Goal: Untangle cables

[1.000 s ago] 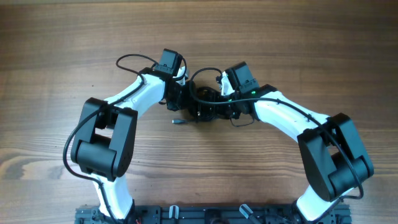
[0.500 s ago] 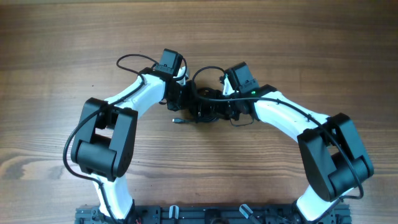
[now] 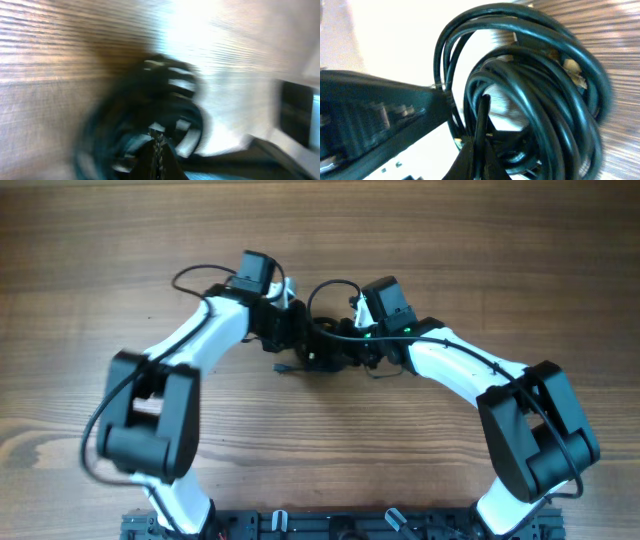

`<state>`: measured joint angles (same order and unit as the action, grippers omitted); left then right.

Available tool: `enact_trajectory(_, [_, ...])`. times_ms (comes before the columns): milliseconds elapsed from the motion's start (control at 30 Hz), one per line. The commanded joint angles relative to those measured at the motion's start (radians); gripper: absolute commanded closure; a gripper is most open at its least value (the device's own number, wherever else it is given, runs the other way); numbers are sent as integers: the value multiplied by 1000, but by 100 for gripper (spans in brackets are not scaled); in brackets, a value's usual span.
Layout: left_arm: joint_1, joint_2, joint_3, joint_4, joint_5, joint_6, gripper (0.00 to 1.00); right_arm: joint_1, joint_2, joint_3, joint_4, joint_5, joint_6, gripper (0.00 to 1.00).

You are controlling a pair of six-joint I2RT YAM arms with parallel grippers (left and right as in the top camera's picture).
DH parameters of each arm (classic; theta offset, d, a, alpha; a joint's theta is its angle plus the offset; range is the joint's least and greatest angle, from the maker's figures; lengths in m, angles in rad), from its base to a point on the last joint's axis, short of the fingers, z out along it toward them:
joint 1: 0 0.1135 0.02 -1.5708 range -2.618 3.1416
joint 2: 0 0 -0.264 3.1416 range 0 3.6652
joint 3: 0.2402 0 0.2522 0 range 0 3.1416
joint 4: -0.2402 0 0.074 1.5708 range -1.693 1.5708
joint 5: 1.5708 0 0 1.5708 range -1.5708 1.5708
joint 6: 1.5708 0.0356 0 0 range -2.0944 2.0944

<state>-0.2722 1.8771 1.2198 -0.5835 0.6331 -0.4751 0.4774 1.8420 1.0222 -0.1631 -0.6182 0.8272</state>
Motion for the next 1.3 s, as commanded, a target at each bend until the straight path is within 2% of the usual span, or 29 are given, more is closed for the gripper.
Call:
enact_trajectory(0, [-3,-112,-2,-57,72,116,93,5,17,-2,13,-127,102,96])
enact_trajectory(133, [-3,-139,-2,-153,21,227,83,5,17,-2,13,-124,116,96])
enact_trajectory(333, [-10,-134,-27,-304,-193,238,85,5,17,-2,13,-123,117,96])
enact_trajectory(467, [-30,-134,-71,-290,-205,290,82,5,17,-2,13,-124,118,96])
enact_trajectory(633, [-47,-131,-91,-247,-205,290,70,5,17,-2,12,-124,118,96])
enact_trajectory(833, [-76,-131,-91,-246,-205,315,63,5,17,-2,6,-124,116,96])
enact_trajectory(1267, [-113,-130,-92,-243,-261,315,68,5,17,-2,5,-124,116,96])
